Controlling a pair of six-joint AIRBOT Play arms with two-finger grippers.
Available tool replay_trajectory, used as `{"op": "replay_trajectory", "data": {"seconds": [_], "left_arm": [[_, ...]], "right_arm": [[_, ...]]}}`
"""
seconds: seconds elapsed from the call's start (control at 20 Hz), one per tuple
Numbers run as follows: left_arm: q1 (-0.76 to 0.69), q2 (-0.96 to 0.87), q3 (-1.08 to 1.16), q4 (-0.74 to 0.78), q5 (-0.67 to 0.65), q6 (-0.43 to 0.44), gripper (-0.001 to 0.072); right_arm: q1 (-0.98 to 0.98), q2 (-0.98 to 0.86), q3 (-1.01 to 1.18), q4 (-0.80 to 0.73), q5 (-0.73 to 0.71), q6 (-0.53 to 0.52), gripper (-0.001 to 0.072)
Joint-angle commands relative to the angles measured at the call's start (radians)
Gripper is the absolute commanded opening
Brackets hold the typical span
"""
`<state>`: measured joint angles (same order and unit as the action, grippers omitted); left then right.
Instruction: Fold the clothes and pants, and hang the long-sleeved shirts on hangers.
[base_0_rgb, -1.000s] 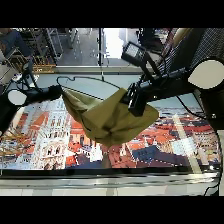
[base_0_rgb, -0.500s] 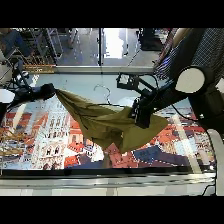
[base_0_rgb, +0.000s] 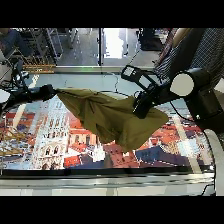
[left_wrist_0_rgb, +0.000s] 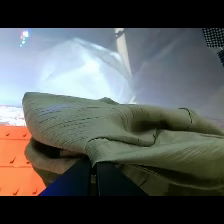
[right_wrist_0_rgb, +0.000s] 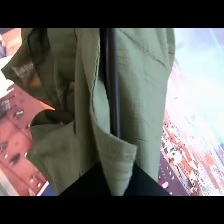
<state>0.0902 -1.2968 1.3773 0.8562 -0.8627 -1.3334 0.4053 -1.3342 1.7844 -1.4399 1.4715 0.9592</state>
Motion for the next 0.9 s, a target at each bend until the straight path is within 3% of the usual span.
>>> {"op": "replay_trajectory", "data": {"seconds": [0.0,0.2,0.55,0.85], "left_arm": [[0.001,0.006,0.001,-0.005,-0.015,0.016,0.0008],[0.001,0.006,0.001,-0.005,-0.021,0.041,0.0007],[0.001,0.006,0.001,-0.005,0.024,0.041,0.0008],[-0.001,0.006,0.001,-0.005,0.003,0.041,0.0009]], "right_arm": [[0.0,-0.001,0.0,-0.023,-0.075,0.137,0.0014],[0.0,-0.001,0.0,0.061,-0.137,0.198,0.0014],[0.0,-0.001,0.0,0.287,-0.105,0.181,0.0014],[0.001,-0.001,-0.001,0.148,-0.14,0.221,0.0014]]}}
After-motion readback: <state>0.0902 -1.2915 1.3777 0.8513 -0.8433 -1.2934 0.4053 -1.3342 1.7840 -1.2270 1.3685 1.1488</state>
